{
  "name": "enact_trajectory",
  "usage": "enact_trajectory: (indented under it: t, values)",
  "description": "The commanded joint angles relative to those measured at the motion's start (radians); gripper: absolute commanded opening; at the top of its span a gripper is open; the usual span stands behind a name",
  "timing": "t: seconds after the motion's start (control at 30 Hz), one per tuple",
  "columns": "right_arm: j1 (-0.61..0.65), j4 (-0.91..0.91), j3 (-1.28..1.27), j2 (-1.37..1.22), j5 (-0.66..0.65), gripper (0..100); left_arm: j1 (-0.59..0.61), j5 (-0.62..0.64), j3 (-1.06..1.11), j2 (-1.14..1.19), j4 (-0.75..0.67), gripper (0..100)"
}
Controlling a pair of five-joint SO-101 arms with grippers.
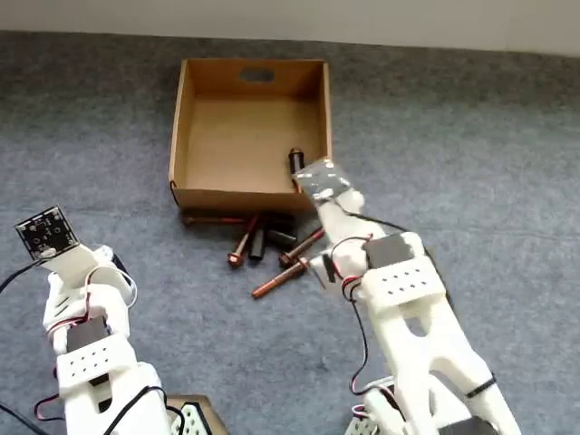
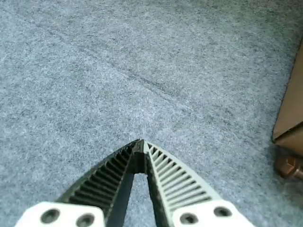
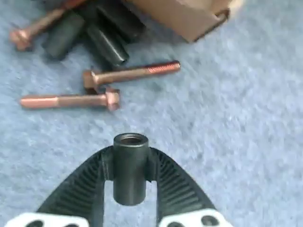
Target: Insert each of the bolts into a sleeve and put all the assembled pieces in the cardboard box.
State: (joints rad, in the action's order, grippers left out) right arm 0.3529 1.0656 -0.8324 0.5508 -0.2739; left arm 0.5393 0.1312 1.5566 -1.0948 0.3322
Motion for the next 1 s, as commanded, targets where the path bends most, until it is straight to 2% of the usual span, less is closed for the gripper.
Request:
enact_trajectory:
  t: [0.0,0.17,0.33,0.53,0.9,0.97]
  values:
    - [-0.113,0.015,0.004,-0.088,0.012,0.7,-0.012,0.0,-0.047,-0.018,-0.02,1]
    - [-0.206,-0.031,0.004,-0.24,0.012,0.7,-0.012,0.0,-0.045,-0.018,-0.02,1]
    - [-0.237,-0.076,0.004,-0.332,0.005,1.2,-0.012,0.0,-0.044,-0.018,-0.02,1]
    - [-0.229,-0.073,0.004,-0.363,-0.028,15.0,-0.012,0.0,-0.044,-0.018,-0.02,1]
    - [-0.229,-0.038,0.001,-0.367,-0.055,13.7,-0.012,0.0,-0.045,-0.018,-0.02,1]
    - [-0.229,-0.036,0.001,-0.369,-0.094,13.7,-0.012,0.0,-0.045,-0.018,-0.02,1]
